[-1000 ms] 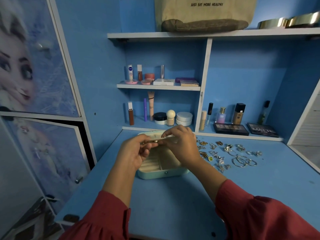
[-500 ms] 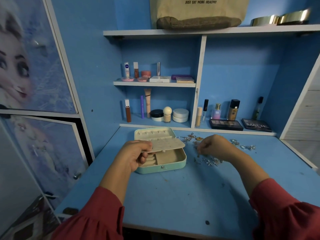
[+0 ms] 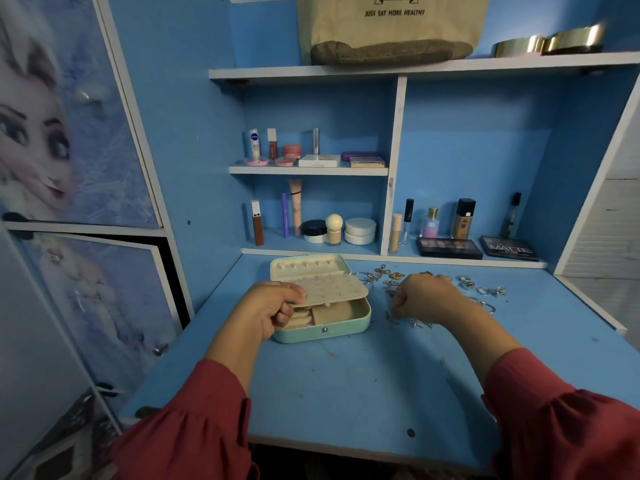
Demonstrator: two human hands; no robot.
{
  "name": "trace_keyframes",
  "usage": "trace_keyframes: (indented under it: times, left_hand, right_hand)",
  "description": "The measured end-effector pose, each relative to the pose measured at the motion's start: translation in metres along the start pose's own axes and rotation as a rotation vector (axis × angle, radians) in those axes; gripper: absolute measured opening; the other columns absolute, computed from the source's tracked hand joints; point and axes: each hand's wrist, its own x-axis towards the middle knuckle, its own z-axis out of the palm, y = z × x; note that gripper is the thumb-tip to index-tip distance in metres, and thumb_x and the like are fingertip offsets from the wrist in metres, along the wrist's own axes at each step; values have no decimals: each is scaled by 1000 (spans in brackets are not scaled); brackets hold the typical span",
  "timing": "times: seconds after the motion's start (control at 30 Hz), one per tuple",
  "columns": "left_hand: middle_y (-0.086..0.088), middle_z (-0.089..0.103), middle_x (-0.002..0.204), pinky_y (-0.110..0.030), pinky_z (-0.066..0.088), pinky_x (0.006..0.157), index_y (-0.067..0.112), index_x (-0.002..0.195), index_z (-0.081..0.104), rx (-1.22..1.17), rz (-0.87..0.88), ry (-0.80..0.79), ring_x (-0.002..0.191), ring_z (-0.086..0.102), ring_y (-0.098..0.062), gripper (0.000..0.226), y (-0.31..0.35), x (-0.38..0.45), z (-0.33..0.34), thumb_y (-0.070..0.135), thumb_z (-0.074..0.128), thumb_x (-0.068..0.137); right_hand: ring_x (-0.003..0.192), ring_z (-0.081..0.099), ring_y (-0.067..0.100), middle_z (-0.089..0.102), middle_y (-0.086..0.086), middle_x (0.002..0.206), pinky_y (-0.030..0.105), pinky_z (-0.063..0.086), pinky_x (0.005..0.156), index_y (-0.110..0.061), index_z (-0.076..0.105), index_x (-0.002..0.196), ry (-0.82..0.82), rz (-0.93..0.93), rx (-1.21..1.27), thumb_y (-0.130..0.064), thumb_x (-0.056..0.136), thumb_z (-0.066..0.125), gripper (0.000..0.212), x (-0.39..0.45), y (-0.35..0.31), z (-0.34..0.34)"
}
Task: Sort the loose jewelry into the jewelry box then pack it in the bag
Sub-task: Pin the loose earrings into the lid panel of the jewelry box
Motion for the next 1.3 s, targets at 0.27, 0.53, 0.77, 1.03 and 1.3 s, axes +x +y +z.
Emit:
trace_keyframes:
  times: [0.27,0.53,0.77,1.03,1.3]
  left_hand:
    - [-1,49,53,-10,24,29,7,78,59,-18,8,10,29,33,-2,20,-3,0,-1,-12,57,83]
    - [-3,52,60,-11,27,29,7,79,61,-15,7,15,30,35,-2,17,-3,0,-2,-10,60,83]
    - [-3,54,60,-12,28,30,8,81,61,-28,23,12,31,36,-2,14,-4,1,-2,-7,61,83]
    - [0,51,56,-13,29,31,9,79,61,-8,26,17,35,36,-3,15,-5,3,-3,-5,61,83]
    - [-1,51,57,-13,30,31,9,81,60,-8,25,27,35,36,-3,15,-6,5,-4,-6,60,83]
  right_hand:
    - [81,54,14,67,-7,84,35,35,93,-25,67,86,-40,11,-42,-35,83,57,14,2,-10,-3]
    - [69,56,15,66,1,83,29,46,62,-18,65,86,158,-69,491,-25,89,56,12,-1,-42,-16]
    - [88,59,17,68,-2,97,30,42,73,-21,69,99,141,-308,432,-30,93,53,19,6,-102,-10]
    - [95,59,18,68,0,104,30,45,74,-21,68,105,107,-296,415,-22,94,50,21,12,-112,-6]
    - [98,57,19,67,3,109,26,40,71,-15,67,107,74,-337,329,-15,95,45,25,11,-114,-14]
